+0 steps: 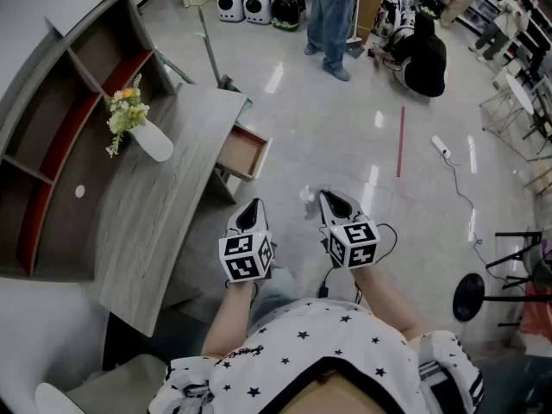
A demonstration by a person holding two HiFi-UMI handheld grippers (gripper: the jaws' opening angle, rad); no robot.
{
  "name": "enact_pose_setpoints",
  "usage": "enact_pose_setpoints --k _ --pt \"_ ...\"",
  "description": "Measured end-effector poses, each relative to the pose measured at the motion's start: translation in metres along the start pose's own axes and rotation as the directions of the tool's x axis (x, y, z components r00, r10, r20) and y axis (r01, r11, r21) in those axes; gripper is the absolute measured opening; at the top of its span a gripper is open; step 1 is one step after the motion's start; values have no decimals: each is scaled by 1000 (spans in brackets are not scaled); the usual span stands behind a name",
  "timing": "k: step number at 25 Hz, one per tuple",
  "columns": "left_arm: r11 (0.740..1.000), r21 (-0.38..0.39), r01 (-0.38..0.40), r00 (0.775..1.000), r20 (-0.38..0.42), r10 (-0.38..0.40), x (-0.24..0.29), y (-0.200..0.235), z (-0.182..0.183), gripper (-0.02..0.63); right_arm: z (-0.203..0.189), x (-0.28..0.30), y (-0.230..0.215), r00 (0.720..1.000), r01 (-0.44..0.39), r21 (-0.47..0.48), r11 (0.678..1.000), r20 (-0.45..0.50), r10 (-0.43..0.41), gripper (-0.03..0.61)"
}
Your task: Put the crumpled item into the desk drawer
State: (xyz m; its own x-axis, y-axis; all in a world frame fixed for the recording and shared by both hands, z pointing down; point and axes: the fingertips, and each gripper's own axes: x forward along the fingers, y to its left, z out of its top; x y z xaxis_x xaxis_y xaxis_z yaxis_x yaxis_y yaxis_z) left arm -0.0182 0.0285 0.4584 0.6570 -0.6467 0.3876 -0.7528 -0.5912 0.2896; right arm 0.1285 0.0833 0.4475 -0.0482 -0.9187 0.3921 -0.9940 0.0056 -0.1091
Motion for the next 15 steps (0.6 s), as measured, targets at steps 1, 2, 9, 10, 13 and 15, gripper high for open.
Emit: enact_pose_setpoints --k 1,2,9,10,13,15 --pt "1000 7 -6 1000 -6 6 -13 -10 -11 14 -8 -19 2 1000 -1 12 1000 8 1 9" --pt "1000 14 -12 1000 -11 12 -25 -21 -21 14 -16 -37 4 1000 -2 22 1000 16 1 9" --pt "1000 11 -15 999 -40 16 -111 -85 -84 14 -61 -138 21 999 -38 26 999 9 38 9" --pt "1000 7 -20 999 -42 20 -120 -88 -89 14 -64 -146 24 999 -45 24 999 9 45 9" --pt "999 12 -34 999 -35 35 -143 -91 -95 14 -68 -163 31 998 -58 29 998 25 57 8" --pt "999 17 -39 999 -32 40 -153 -90 -97 14 -67 -170 35 997 -61 37 997 41 59 8"
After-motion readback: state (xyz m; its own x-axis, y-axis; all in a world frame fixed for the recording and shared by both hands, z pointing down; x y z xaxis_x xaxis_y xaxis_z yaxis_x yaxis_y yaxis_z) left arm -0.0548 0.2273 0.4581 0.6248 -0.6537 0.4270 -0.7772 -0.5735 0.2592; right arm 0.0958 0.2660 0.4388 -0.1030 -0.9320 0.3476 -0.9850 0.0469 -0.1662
